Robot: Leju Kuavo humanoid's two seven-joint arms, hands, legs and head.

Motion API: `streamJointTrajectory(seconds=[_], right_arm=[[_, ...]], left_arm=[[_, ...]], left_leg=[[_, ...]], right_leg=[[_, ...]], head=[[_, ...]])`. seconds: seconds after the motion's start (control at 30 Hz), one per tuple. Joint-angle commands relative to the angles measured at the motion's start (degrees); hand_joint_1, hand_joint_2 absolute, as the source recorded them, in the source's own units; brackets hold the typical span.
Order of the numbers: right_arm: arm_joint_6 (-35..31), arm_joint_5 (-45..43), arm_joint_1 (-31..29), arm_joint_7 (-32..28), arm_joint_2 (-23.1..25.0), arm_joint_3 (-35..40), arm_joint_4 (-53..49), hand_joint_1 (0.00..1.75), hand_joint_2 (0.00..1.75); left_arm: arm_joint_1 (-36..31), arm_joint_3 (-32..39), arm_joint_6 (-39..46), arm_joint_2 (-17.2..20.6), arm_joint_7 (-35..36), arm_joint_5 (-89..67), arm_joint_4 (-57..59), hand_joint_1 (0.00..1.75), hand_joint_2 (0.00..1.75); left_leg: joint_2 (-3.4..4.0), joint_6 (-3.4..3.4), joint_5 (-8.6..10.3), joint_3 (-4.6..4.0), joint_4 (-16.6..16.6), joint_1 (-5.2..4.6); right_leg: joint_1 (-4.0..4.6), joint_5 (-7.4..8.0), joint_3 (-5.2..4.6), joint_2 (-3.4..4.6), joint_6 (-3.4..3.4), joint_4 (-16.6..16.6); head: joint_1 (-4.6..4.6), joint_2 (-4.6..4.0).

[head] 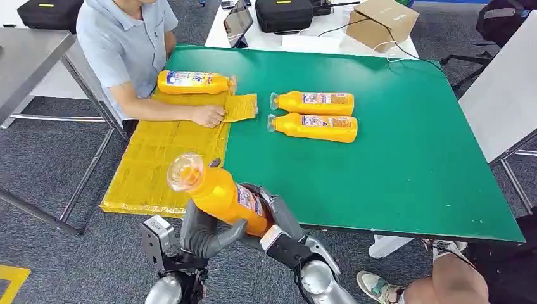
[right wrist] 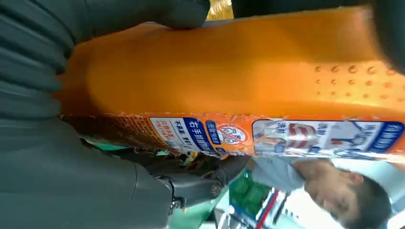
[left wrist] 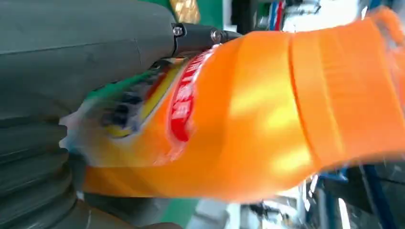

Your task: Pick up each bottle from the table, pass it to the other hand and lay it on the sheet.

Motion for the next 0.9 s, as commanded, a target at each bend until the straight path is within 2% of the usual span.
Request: streamJointTrajectory(seconds=[0.03,0.07,0.1,0.27,0.47,0.5,0.53,0.57,0.63,0.67,0.77,0.8,0.9], right_arm=[[1.42,0.79,-4.80,-0.42,-3.13,3.88,5.91,1.75,1.75],[1.30,0.99,-4.92,-0.45,-3.15,3.94,5.54,1.75,1.75],[0.20,2.97,-5.11,-0.54,-3.43,4.73,4.97,1.75,1.75],[-3.36,6.75,-5.25,-0.46,-3.08,5.63,2.38,1.75,1.75],[-4.09,7.54,-5.16,-0.27,-3.22,5.68,1.54,1.75,1.75],[-4.05,7.54,-5.18,-0.27,-3.22,5.62,1.54,1.33,1.75],[-4.05,7.54,-5.18,-0.27,-3.22,5.62,1.54,1.33,1.75],[-4.37,7.21,-4.89,-0.19,-2.85,5.16,1.17,0.03,1.75],[-4.93,6.30,-4.24,-0.62,-2.22,4.39,0.35,0.00,1.75],[-5.62,6.26,-3.82,-0.86,-2.07,4.24,-0.56,0.00,0.00],[-8.58,7.54,-3.35,-1.81,-2.24,3.96,-1.72,0.00,0.00],[-11.31,7.99,-2.67,-2.57,-2.31,3.11,-2.84,0.00,0.00],[-11.28,8.00,-2.49,-2.57,-2.75,3.05,-3.40,0.00,0.00]], left_arm=[[-4.36,0.16,-4.03,1.45,2.46,2.86,5.13,0.30,1.75],[-4.56,0.31,-4.08,1.44,2.56,2.91,5.28,0.73,1.75],[-4.48,0.75,-8.47,1.56,7.62,8.81,6.39,1.75,1.75],[-4.75,1.31,-6.88,1.68,7.18,6.28,8.19,1.75,1.75],[-5.22,1.56,-5.40,1.58,7.35,4.19,7.96,1.75,1.75],[-5.24,1.74,-4.97,1.46,7.14,3.54,7.88,1.75,1.75],[-5.24,1.74,-4.97,1.46,7.14,3.54,7.88,1.75,1.75],[-5.09,2.25,-5.23,1.38,7.20,3.99,7.55,1.75,1.75],[-4.81,2.72,-5.26,1.30,7.21,4.05,7.14,1.75,1.75],[-4.89,3.07,-5.28,1.33,7.21,4.17,6.91,1.75,1.75],[-6.25,4.19,-4.82,1.59,7.27,4.22,7.18,1.75,1.75],[-7.84,5.19,-1.95,1.92,7.01,2.26,7.75,1.75,1.75],[-8.85,5.92,-1.91,2.21,7.31,2.44,8.04,1.75,1.75]], left_leg=[[0.00,-0.05,-0.02,0.23,-0.08,0.03],[0.03,-0.04,-0.01,0.16,-0.07,0.02],[0.05,-0.06,-0.04,0.26,-0.08,0.05],[0.07,-0.06,-0.04,0.21,-0.07,0.02],[0.04,-0.05,-0.05,0.18,-0.04,0.04],[0.06,-0.04,-0.04,0.15,-0.03,0.03],[0.08,-0.05,-0.06,0.19,-0.02,0.02],[0.06,-0.04,-0.04,0.16,-0.04,0.01],[0.07,-0.07,-0.06,0.21,-0.03,0.04],[0.05,-0.06,-0.04,0.16,-0.04,0.03],[0.00,-0.06,-0.04,0.12,-0.02,0.03],[0.00,-0.04,-0.01,0.05,-0.02,0.02],[-0.02,-0.03,0.02,0.05,-0.04,0.00]], right_leg=[[0.05,-0.02,0.25,-0.07,-0.09,-0.10],[0.03,0.00,0.16,-0.02,-0.07,-0.08],[0.06,-0.03,0.28,-0.04,-0.10,-0.11],[0.04,-0.03,0.19,0.00,-0.08,-0.06],[0.06,-0.03,0.18,-0.03,-0.08,-0.05],[0.04,-0.02,0.14,0.00,-0.06,-0.04],[0.04,-0.04,0.18,0.01,-0.08,-0.04],[0.03,-0.03,0.15,-0.01,-0.07,-0.03],[0.07,-0.05,0.21,-0.02,-0.10,-0.05],[0.05,-0.03,0.16,-0.02,-0.09,-0.04],[0.04,-0.05,0.14,-0.07,-0.08,-0.02],[0.03,-0.01,0.05,-0.04,-0.06,-0.02],[0.01,-0.01,0.05,-0.06,-0.05,-0.01]], head=[[0.00,0.00],[0.00,0.00],[0.00,0.00],[-0.02,0.00],[0.00,0.00],[0.00,0.00],[0.00,0.00],[0.00,0.00],[0.00,0.00],[0.02,0.00],[0.02,0.00],[0.00,0.00],[0.00,0.00]])
